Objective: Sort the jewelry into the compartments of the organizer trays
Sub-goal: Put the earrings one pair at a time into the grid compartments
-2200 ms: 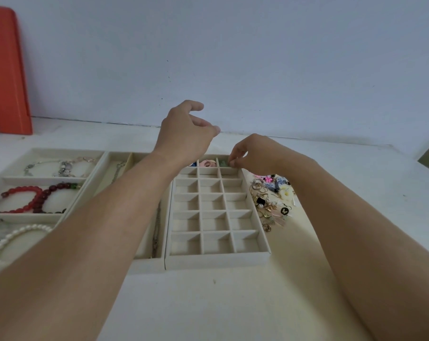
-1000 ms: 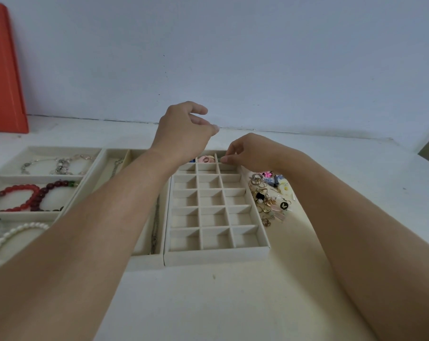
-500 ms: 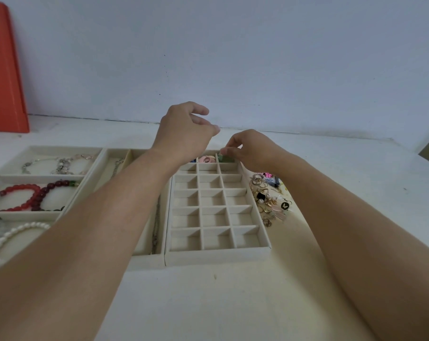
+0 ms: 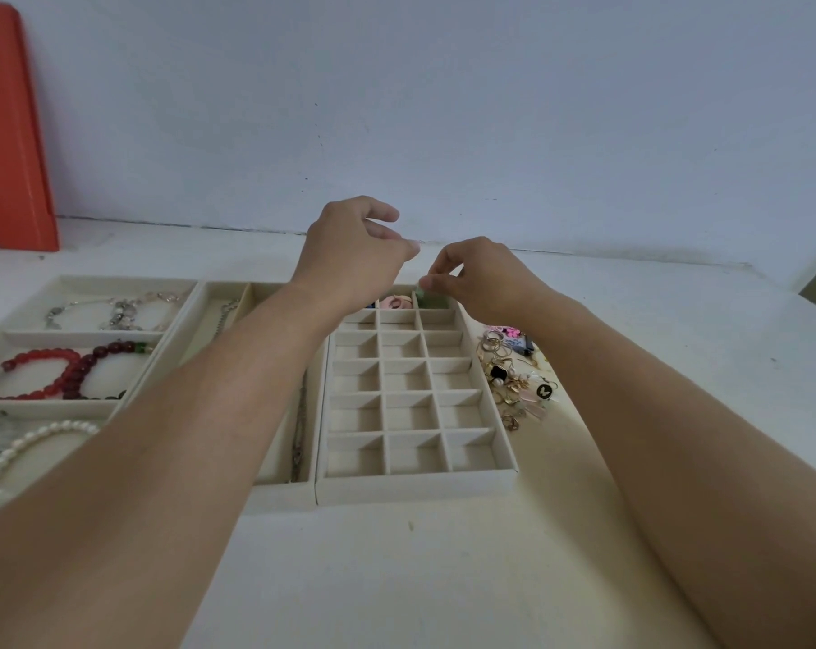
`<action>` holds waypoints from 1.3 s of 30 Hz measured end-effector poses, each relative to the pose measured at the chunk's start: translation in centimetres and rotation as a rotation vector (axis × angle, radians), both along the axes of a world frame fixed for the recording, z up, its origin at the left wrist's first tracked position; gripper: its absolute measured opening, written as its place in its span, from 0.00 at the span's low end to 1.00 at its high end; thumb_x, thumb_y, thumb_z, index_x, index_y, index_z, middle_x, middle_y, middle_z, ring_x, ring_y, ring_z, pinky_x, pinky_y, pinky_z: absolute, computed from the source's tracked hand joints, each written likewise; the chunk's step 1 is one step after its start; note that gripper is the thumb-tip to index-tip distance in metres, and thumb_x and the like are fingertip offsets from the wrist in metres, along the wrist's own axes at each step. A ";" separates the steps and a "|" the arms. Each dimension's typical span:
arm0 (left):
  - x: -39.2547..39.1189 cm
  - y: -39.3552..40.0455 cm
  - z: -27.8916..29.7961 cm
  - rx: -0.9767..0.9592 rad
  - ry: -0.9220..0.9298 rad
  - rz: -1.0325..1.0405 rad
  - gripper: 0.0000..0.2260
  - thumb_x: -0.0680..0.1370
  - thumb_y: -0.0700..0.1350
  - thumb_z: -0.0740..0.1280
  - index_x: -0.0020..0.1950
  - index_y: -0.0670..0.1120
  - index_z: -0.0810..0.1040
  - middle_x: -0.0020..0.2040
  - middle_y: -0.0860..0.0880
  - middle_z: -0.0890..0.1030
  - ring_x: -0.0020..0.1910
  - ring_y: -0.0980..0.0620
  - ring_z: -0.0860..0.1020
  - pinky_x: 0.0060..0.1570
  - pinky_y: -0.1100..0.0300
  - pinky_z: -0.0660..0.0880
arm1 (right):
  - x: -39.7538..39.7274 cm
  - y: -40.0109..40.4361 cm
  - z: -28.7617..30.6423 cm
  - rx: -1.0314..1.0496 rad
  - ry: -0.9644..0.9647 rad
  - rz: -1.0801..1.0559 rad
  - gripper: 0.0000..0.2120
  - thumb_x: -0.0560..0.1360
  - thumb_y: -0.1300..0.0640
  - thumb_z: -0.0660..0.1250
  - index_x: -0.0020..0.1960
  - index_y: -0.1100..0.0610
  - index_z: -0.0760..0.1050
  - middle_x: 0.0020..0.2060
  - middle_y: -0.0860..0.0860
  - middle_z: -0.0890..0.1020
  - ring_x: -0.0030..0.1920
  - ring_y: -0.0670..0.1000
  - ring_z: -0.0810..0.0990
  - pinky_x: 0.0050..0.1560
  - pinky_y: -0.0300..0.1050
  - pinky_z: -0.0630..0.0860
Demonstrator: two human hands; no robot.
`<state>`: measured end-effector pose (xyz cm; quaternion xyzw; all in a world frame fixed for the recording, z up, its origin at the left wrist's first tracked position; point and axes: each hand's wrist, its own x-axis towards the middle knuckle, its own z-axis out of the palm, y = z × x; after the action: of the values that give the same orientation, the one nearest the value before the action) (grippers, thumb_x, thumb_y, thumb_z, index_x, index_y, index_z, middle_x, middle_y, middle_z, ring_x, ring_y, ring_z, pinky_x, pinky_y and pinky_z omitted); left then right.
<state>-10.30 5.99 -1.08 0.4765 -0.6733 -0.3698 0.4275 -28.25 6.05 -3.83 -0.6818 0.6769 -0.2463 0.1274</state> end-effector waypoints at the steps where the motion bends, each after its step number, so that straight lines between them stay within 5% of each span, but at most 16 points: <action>1: 0.0 0.0 0.0 -0.002 -0.002 0.001 0.16 0.76 0.47 0.73 0.63 0.51 0.79 0.49 0.56 0.83 0.41 0.56 0.78 0.39 0.61 0.74 | 0.0 0.0 -0.1 0.009 0.016 0.007 0.10 0.78 0.46 0.71 0.49 0.53 0.82 0.50 0.46 0.81 0.48 0.47 0.77 0.40 0.41 0.67; 7: 0.0 0.0 0.0 0.005 -0.006 -0.007 0.15 0.76 0.47 0.73 0.63 0.51 0.79 0.49 0.56 0.83 0.37 0.58 0.77 0.33 0.63 0.73 | -0.2 0.5 0.3 0.084 0.053 0.036 0.11 0.75 0.45 0.73 0.49 0.53 0.82 0.44 0.44 0.78 0.44 0.44 0.76 0.40 0.40 0.68; 13: 0.0 0.0 -0.1 0.005 -0.007 -0.014 0.15 0.76 0.47 0.73 0.62 0.51 0.79 0.49 0.56 0.83 0.34 0.58 0.76 0.32 0.64 0.72 | 0.0 0.8 0.7 0.150 0.153 0.061 0.06 0.79 0.49 0.69 0.51 0.50 0.83 0.54 0.50 0.82 0.52 0.50 0.78 0.47 0.42 0.68; 18: 0.0 -0.1 -0.1 0.003 0.001 -0.010 0.15 0.76 0.47 0.73 0.62 0.51 0.79 0.49 0.56 0.83 0.34 0.58 0.77 0.32 0.64 0.72 | -0.1 0.8 1.1 0.123 0.102 0.017 0.06 0.80 0.50 0.68 0.49 0.50 0.82 0.51 0.49 0.82 0.50 0.50 0.78 0.39 0.39 0.68; 24: 0.1 -0.2 -0.1 -0.002 -0.002 -0.005 0.15 0.76 0.47 0.73 0.62 0.51 0.79 0.49 0.56 0.84 0.36 0.57 0.77 0.33 0.64 0.72 | 0.4 1.1 0.9 0.075 0.096 0.075 0.06 0.79 0.50 0.69 0.53 0.49 0.83 0.57 0.48 0.80 0.54 0.47 0.75 0.51 0.41 0.67; 32: 0.2 -0.2 -0.1 -0.004 0.001 0.000 0.15 0.76 0.47 0.73 0.62 0.51 0.79 0.49 0.56 0.84 0.38 0.57 0.78 0.30 0.65 0.72 | 0.4 0.9 0.6 0.058 0.095 0.029 0.05 0.76 0.49 0.72 0.49 0.48 0.85 0.51 0.47 0.81 0.53 0.48 0.79 0.48 0.43 0.70; 39: 0.1 -0.3 -0.3 -0.008 -0.007 -0.015 0.14 0.77 0.46 0.72 0.63 0.51 0.79 0.49 0.56 0.83 0.36 0.58 0.77 0.26 0.68 0.71 | -0.5 1.5 2.7 -0.093 0.091 -0.061 0.05 0.77 0.50 0.71 0.53 0.47 0.82 0.56 0.45 0.81 0.56 0.46 0.77 0.56 0.44 0.72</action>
<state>-10.17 5.68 -1.34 0.4709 -0.6798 -0.3687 0.4244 -28.80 7.55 -1.18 -0.6765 0.6904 -0.2501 0.0571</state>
